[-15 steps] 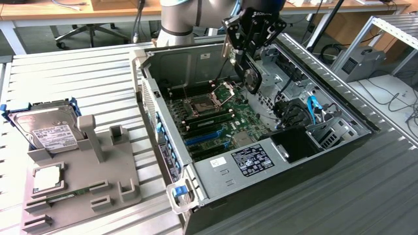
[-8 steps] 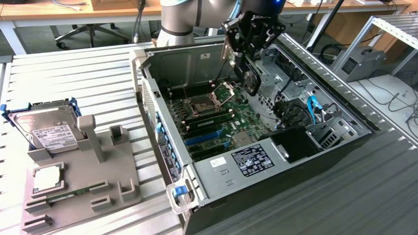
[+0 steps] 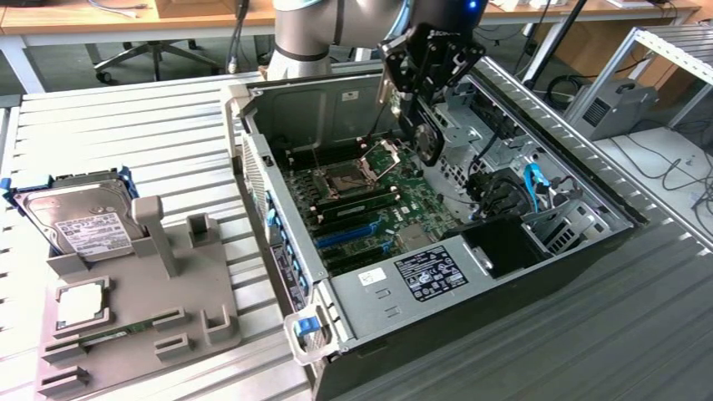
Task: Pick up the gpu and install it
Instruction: 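Pick up the gpu and move the gpu toward the slot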
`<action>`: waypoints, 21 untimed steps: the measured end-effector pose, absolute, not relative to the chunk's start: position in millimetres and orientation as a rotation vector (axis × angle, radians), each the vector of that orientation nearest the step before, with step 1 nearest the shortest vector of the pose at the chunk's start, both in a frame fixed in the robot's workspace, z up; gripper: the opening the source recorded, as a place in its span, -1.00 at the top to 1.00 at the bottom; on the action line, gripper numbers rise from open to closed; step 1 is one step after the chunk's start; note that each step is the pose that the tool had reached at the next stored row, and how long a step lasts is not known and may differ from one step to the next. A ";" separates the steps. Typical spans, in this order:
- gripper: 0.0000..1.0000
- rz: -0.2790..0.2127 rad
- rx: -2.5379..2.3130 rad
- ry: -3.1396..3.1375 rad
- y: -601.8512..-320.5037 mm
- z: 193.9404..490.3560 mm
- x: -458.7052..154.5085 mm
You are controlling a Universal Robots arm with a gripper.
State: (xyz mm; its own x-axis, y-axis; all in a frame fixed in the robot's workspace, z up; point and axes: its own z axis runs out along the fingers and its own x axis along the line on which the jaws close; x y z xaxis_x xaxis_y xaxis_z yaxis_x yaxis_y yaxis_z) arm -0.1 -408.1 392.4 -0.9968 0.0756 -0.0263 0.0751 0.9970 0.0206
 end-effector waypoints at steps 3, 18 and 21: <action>0.48 0.030 0.117 3.112 -408.1 390.4 0.1; 0.48 0.030 0.117 3.112 -408.1 382.5 1.1; 0.48 0.030 0.117 3.112 -408.1 381.1 1.3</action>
State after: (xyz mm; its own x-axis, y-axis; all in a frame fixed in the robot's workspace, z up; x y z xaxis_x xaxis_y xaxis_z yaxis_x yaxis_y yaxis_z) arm 1.3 -408.1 381.1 -0.9968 0.0756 -0.0262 0.0751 0.9970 0.0205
